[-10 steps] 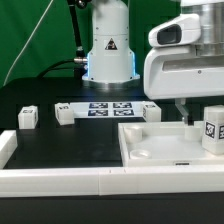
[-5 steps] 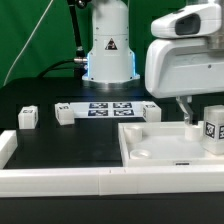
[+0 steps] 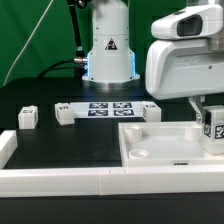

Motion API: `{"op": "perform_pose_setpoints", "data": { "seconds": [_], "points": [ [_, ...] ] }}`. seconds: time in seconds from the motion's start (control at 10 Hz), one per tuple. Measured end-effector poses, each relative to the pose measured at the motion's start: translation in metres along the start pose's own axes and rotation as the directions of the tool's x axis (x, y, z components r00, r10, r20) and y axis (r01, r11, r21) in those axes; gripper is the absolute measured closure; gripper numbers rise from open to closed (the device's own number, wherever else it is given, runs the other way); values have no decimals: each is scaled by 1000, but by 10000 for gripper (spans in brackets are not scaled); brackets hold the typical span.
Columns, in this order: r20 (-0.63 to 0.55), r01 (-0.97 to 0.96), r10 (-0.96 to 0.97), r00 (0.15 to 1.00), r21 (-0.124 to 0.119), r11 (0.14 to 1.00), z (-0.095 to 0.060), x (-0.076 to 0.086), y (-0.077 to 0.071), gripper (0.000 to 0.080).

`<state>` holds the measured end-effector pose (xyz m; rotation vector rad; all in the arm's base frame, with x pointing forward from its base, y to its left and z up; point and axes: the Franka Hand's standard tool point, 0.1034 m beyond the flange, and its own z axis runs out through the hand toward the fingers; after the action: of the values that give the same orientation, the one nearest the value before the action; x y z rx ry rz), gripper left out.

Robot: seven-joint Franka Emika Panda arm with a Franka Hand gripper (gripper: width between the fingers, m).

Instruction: Assemble one leg

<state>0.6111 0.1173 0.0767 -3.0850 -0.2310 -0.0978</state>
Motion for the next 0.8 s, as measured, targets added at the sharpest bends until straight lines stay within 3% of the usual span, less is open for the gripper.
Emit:
{"op": "perform_pose_setpoints", "data": {
  "seconds": [0.2, 0.3, 0.6, 0.8],
  "points": [
    [0, -18, 18, 1000, 0, 1000, 0, 0, 0, 510],
    [-2, -171, 171, 985, 2, 985, 1, 0, -3, 510],
    [-32, -567, 567, 823, 3, 824, 1, 0, -2, 510],
    [-28, -771, 771, 636, 17, 637, 2, 0, 0, 509]
  ]
}}
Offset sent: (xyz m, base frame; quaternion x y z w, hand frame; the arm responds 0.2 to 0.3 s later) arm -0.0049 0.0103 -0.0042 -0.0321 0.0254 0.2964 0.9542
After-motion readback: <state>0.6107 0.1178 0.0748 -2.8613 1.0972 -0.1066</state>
